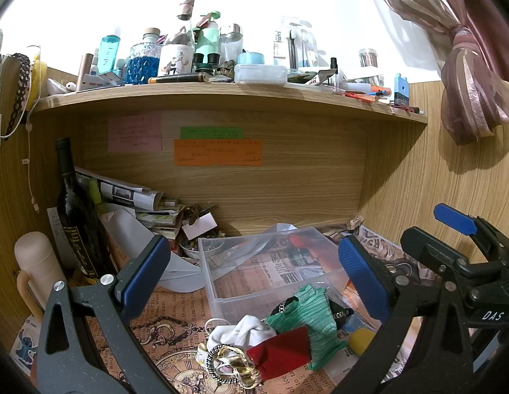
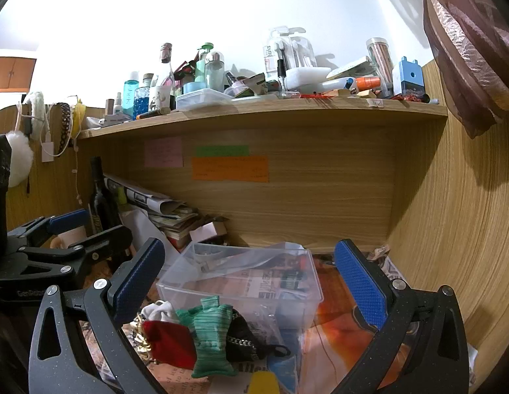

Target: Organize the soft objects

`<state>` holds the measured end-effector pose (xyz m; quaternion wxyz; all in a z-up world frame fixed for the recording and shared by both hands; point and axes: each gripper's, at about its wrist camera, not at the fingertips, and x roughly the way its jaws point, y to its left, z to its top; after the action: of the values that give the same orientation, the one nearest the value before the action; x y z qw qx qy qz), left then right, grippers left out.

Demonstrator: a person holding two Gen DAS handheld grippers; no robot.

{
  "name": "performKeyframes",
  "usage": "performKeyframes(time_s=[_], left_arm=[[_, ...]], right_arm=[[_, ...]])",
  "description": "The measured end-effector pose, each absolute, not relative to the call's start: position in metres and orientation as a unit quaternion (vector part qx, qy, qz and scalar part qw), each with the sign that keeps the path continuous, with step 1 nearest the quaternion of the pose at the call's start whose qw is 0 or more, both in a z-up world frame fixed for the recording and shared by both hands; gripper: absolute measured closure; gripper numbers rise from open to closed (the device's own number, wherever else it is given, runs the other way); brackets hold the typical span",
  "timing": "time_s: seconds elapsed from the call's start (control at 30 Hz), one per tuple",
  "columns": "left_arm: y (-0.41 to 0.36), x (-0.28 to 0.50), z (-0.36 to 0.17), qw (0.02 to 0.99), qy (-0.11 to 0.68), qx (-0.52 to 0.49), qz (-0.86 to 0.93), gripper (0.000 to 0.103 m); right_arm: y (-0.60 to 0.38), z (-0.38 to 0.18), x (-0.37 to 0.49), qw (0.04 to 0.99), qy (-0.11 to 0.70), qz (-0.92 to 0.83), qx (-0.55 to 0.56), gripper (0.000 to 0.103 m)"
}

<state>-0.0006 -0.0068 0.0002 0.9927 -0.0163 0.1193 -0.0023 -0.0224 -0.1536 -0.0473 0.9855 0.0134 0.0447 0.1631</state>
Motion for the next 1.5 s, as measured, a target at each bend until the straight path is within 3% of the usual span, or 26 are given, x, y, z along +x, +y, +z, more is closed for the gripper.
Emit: performKeyframes(time_s=[0.9,1.23,1.37,1.5], left_arm=[[-0.008,-0.001,-0.001,0.992,0.123,-0.018,-0.004,0.0],[-0.006,0.006,-0.02,0.987,0.158,-0.019,-0.027,0.0],[-0.008,0.012,-0.036,0.98,0.194,-0.015,-0.036,0.015],[-0.01,0.017,-0.055,0.973,0.228,-0.017,-0.045,0.019]], right_arm=[[-0.148,-0.049,-0.02,0.982,0.057,0.177,0.014,0.0],[-0.152,-0.064,-0.011,0.98,0.09,0.176,0.005,0.0],[-0.158,-0.078,-0.005,0.977,0.12,0.174,0.005,0.005],[-0.163,-0.093,0.001,0.972,0.156,0.174,0.004,0.013]])
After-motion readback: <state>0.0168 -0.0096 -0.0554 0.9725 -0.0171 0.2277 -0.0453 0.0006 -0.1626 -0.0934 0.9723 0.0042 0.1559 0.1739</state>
